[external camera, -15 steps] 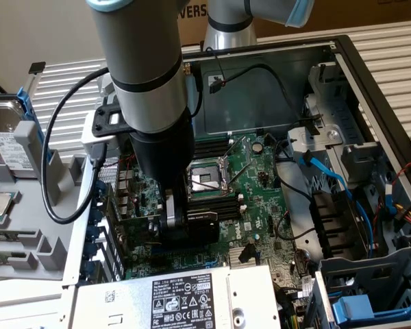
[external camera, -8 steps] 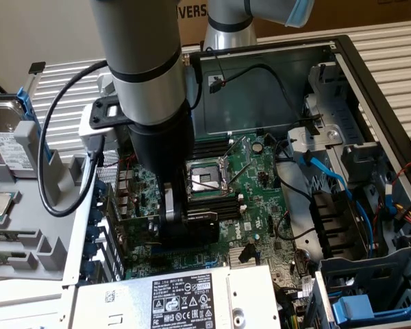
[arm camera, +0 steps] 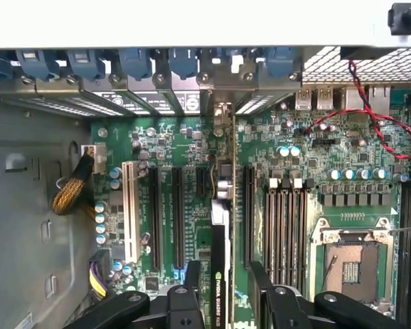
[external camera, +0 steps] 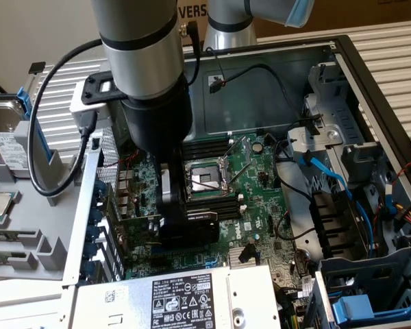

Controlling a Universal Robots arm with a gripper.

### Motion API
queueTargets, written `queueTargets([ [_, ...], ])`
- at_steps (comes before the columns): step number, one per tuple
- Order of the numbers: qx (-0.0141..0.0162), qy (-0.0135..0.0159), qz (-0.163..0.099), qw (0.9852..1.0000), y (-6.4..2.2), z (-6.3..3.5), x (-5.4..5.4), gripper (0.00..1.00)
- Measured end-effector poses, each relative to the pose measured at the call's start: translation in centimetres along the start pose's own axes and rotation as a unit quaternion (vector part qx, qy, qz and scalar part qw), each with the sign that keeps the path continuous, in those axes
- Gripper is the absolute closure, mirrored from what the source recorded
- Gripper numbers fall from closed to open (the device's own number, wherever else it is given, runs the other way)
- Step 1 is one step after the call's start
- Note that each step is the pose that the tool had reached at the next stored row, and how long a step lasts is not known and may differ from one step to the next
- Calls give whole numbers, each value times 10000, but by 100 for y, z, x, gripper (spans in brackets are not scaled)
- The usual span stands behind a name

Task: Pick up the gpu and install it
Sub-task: 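Insert the gpu into the slot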

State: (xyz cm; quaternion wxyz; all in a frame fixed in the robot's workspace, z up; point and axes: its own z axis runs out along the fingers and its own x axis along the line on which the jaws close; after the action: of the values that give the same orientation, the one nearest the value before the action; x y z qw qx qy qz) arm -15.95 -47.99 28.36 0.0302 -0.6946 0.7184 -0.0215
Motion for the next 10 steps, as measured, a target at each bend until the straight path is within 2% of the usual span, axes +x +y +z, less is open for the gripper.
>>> queueTargets([
  [4,29,5,-1,10000,22,-95,-4,60],
  [6,53,3,-1,10000,34,-105,-4,60],
  [10,53,3,-1,10000,33,-106,-4,60],
])
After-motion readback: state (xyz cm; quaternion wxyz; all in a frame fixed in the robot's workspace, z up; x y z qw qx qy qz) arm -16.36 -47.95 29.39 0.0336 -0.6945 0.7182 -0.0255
